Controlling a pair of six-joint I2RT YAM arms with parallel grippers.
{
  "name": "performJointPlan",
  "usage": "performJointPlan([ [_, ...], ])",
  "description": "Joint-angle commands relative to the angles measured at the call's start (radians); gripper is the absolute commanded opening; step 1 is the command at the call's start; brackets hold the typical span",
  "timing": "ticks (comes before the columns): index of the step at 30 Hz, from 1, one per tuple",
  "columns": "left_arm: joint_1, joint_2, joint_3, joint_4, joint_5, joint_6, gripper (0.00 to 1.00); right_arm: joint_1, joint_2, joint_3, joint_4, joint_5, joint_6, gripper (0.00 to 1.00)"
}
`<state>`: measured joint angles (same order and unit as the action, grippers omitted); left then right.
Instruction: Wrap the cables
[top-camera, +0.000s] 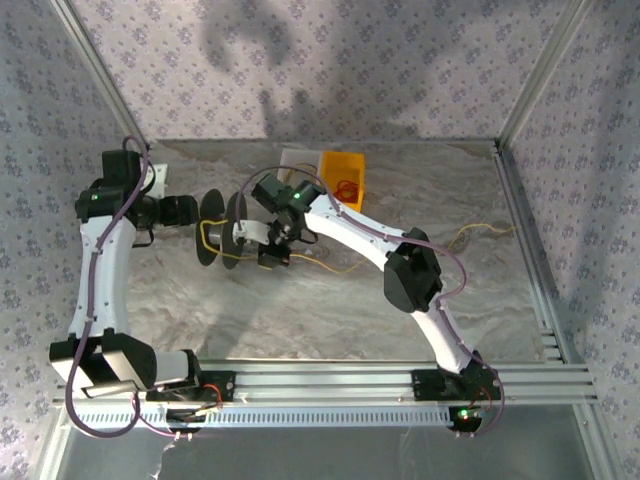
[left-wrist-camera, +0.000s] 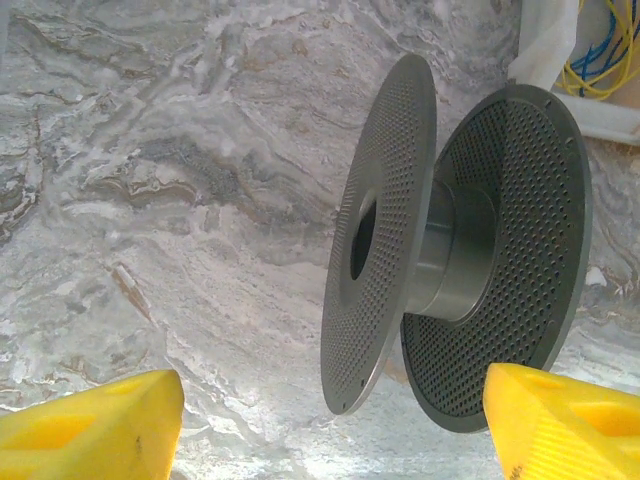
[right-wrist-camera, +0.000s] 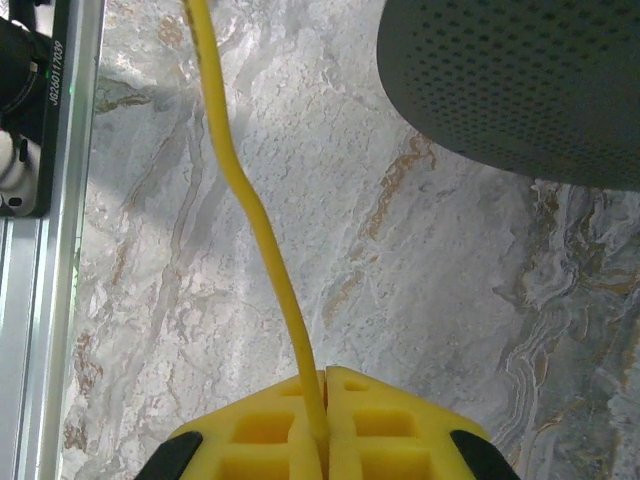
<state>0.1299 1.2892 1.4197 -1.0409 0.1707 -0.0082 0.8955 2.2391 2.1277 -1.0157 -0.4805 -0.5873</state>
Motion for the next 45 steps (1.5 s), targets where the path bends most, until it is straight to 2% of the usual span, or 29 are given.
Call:
performJointPlan([
  [1, 0.019, -0.037, 0.013, 0.022, 0.048, -0.007, 0.79, 0.005, 0.027, 0.042, -0.053, -0.016, 0.027, 0.0],
  [8, 0.02, -0.07, -0.048, 0.084, 0.19, 0.005, 0.86, 0.018, 0.085, 0.131, -0.094, -0.007, 0.033, 0.0],
  [11, 0.019, -0.075, -0.073, 0.091, 0.204, 0.01, 0.85, 0.024, 0.115, 0.186, -0.123, -0.001, 0.028, 0.0],
  [16, 0.019, -0.064, -0.1, 0.094, 0.205, 0.016, 0.78, 0.026, 0.143, 0.231, -0.141, -0.007, 0.026, 0.0],
  [19, 0.02, -0.055, -0.109, 0.095, 0.208, 0.017, 0.67, 0.026, 0.149, 0.235, -0.141, -0.018, 0.026, 0.0],
  [22, 0.019, -0.041, -0.112, 0.09, 0.226, 0.017, 0.63, 0.02, 0.159, 0.237, -0.136, -0.037, 0.029, 0.0],
  [31, 0.008, 0.001, -0.116, 0.073, 0.264, 0.025, 0.6, 0.008, 0.211, 0.278, -0.154, -0.078, 0.04, 0.0],
  [38, -0.025, 0.039, -0.112, 0.056, 0.2, 0.036, 0.59, 0.005, 0.221, 0.284, -0.144, -0.095, 0.041, 0.0],
  [45, -0.033, 0.052, -0.134, 0.058, 0.198, 0.037, 0.5, -0.004, 0.242, 0.3, -0.136, -0.118, 0.047, 0.0],
])
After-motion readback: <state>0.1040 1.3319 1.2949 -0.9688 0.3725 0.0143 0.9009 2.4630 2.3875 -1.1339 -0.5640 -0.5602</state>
